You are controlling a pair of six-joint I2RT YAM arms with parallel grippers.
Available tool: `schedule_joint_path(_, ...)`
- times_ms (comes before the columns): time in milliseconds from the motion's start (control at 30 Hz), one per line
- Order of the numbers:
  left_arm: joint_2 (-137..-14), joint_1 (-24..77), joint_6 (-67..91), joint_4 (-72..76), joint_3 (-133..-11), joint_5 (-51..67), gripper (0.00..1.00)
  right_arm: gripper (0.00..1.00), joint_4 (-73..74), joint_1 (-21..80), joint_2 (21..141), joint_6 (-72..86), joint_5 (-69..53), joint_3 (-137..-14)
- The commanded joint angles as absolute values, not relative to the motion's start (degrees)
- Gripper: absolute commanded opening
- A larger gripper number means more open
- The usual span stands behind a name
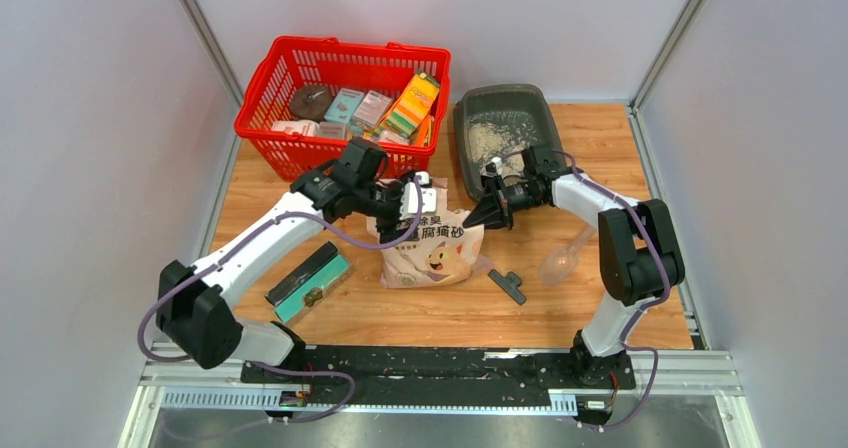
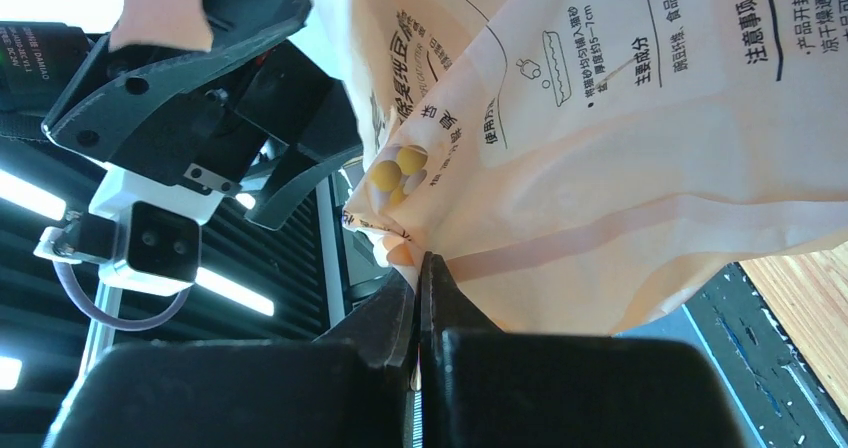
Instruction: Fill the litter box with clean litter
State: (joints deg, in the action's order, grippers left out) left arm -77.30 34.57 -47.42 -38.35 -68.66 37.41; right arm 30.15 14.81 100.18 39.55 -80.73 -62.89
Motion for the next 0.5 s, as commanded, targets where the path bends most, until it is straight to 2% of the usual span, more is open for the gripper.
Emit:
schedule_joint_path(0, -79.62, 36.82, -52.82, -35.51, -71.63, 35.34, 0.86, 0.0, 29.53, 15.21, 97.3, 41.13, -83.94, -62.58)
schedule_joint_path(167, -82.43, 38.23, -52.12, -35.85, -71.89, 33.48, 0.86, 0.0, 29.01, 15.12, 96.94, 41.22, -83.94, -62.32)
schedule_joint_path(267, -85.5, 38.23, -53.25, -43.83, -76.01, 36.98, 0.84, 0.0, 28.57, 15.12, 96.77, 41.75, -83.94, -62.31)
schedule_joint_path(467, -92.8, 38.23, -55.46, -57.55, -83.75, 41.82, 0.73, 0.0, 27.6, 15.12, 96.77, 42.45, -84.02, -62.23)
